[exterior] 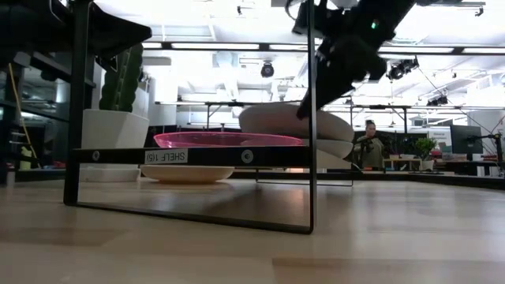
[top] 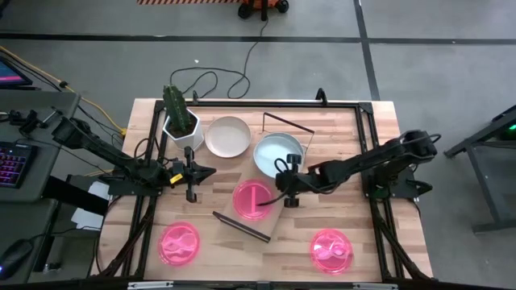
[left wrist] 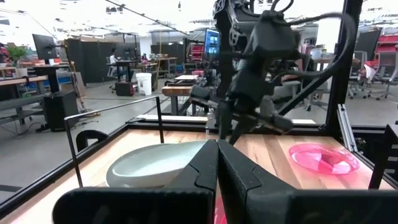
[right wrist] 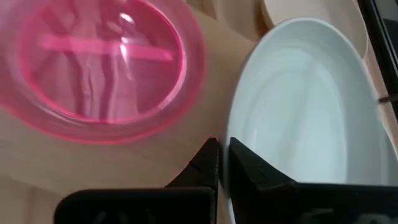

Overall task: Place and stack plates onto a shelf
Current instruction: Stack the right white plate on top of the other white plate on the shelf, then stack the white plate on top of the other white plate on the shelf

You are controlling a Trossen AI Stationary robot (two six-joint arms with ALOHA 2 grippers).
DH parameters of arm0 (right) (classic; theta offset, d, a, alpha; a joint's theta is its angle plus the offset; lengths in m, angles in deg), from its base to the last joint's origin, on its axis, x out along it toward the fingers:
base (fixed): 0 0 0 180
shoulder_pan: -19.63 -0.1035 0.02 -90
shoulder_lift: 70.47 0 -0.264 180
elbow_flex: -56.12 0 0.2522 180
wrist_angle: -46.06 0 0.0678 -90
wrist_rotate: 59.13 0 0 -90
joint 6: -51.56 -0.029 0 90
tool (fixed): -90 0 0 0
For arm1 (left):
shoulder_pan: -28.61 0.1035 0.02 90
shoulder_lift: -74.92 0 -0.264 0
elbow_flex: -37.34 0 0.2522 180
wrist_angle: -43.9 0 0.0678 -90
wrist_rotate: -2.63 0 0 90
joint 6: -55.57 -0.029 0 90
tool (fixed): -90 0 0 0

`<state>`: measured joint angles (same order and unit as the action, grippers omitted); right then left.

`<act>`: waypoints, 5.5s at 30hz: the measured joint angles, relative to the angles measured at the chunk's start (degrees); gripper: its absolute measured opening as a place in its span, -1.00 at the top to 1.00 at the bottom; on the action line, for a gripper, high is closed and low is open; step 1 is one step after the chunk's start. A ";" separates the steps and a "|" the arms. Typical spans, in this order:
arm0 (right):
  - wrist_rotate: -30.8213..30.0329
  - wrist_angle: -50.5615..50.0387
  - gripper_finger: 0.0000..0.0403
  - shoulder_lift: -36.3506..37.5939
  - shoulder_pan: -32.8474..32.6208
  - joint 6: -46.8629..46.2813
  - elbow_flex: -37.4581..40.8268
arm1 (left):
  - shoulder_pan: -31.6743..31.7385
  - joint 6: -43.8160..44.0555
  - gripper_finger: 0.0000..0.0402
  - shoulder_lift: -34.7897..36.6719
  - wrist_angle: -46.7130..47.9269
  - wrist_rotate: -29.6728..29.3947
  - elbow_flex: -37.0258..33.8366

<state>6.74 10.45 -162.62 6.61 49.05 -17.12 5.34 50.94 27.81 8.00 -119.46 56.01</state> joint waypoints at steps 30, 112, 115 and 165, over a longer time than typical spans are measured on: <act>2.16 -23.82 -0.16 0.16 -1.65 -8.37 -9.84 | 0.00 -0.04 1.00 0.00 0.10 -0.02 0.00; 26.81 25.70 0.77 74.18 20.11 2.53 46.29 | 19.11 6.12 0.48 -9.41 52.35 -1.12 29.92; 26.81 25.14 0.90 74.13 20.11 2.53 46.29 | 20.52 7.46 0.40 -12.52 55.66 1.12 31.15; 24.28 19.91 1.00 74.11 20.11 -1.54 46.31 | 27.95 3.32 0.36 -18.38 67.01 13.62 31.08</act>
<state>31.01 30.36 -88.51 26.73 47.51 29.19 33.29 54.26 9.43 75.01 -105.85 87.09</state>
